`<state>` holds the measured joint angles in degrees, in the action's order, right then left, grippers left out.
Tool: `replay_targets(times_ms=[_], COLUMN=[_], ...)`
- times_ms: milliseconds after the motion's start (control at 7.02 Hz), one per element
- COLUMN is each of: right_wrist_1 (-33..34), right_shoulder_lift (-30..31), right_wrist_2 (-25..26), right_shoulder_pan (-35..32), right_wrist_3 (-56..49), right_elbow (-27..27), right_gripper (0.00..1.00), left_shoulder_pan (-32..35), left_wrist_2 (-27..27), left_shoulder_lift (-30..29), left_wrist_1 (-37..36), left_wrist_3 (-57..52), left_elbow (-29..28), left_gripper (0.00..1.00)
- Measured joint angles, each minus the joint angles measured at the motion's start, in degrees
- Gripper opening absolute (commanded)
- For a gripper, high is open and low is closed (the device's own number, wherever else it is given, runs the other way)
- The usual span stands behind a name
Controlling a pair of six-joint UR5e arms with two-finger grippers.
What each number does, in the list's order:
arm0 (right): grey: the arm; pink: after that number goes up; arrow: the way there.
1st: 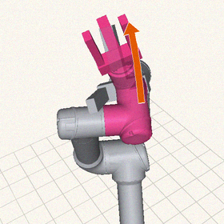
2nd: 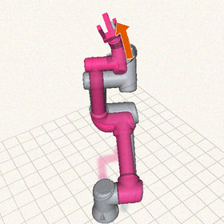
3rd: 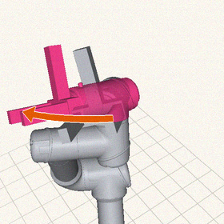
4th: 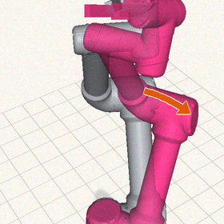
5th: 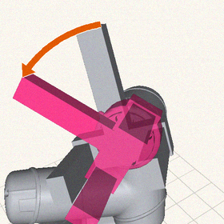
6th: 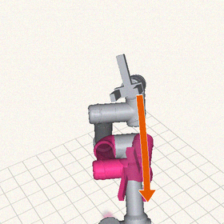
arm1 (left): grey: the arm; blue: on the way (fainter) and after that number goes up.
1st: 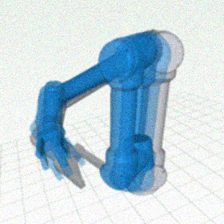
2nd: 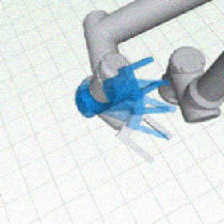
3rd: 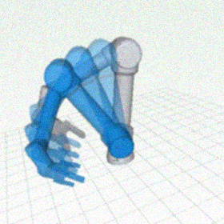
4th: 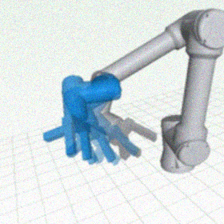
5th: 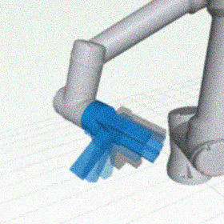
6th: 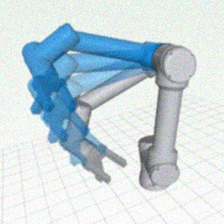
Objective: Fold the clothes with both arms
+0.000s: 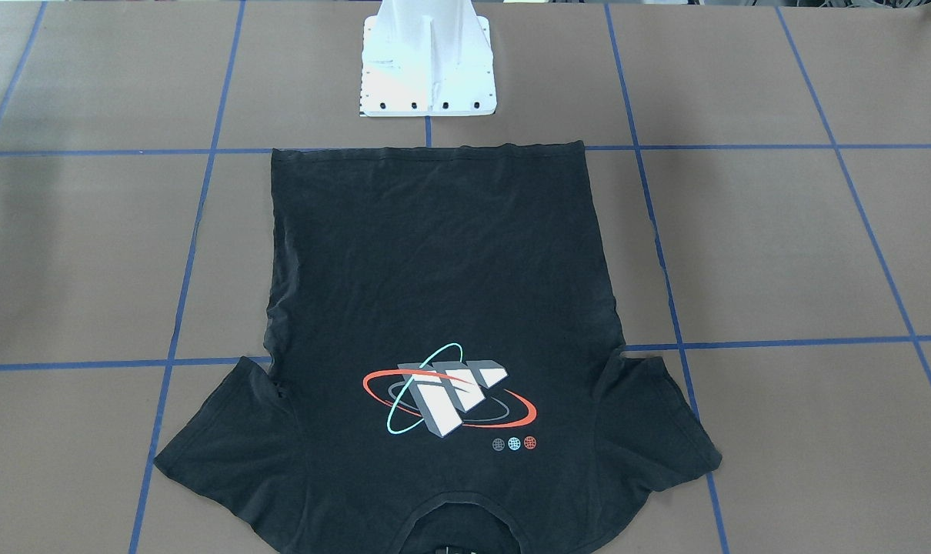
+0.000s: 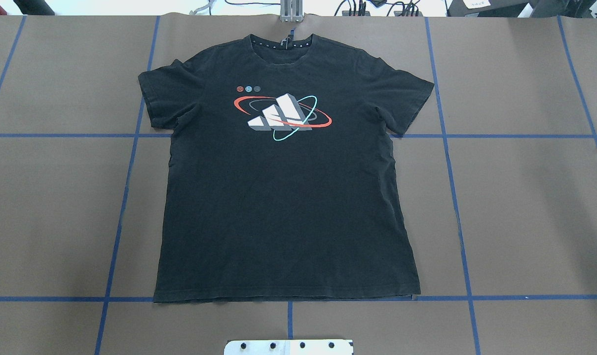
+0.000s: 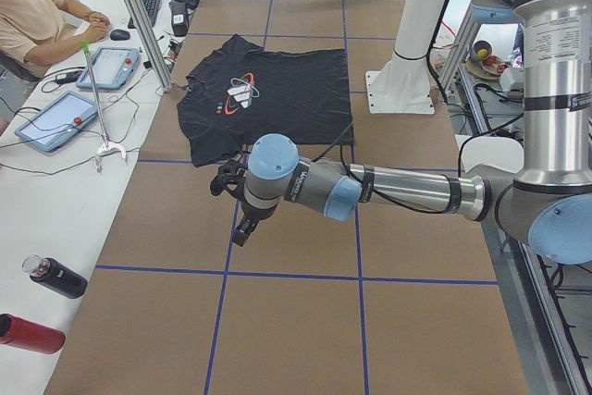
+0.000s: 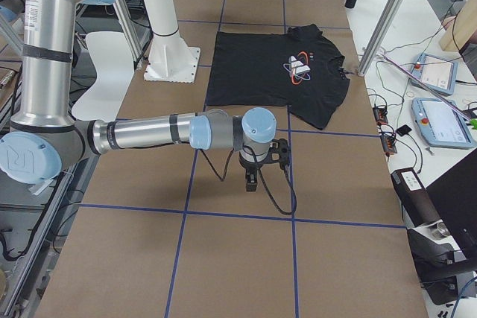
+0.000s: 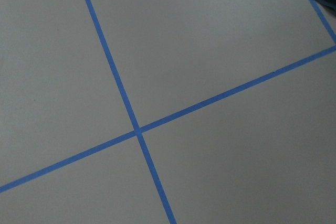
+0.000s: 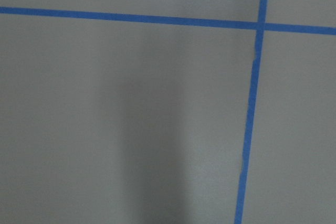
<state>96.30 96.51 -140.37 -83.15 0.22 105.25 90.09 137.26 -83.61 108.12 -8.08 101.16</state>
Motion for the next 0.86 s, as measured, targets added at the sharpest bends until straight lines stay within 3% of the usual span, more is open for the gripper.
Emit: replay_targets(times_ms=[570, 713, 855], right_wrist_1=[-1.0, -5.4, -14.6], right_shoulder_lift=[-14.5, -16.2, -17.7], right_wrist_2=[0.5, 0.9, 1.6], right_shoulder_pan=[8.1, 9.0, 10.0], right_wrist_3=[0.0, 0.0, 0.2], right_elbow=[-12.3, -15.7, -21.6], right_gripper=[1.00, 1.00, 1.00], left_shoulder_pan=[-0.1, -0.1, -0.2], left_wrist_2=[0.0, 0.0, 0.1], left_shoulder_lift=[-0.1, -0.1, -0.1], left_wrist_1=[3.3, 3.4, 3.4], left_wrist_3=[0.2, 0.2, 0.2], left_elbow=[-1.8, -1.8, -1.8], left_gripper=[1.00, 1.00, 1.00])
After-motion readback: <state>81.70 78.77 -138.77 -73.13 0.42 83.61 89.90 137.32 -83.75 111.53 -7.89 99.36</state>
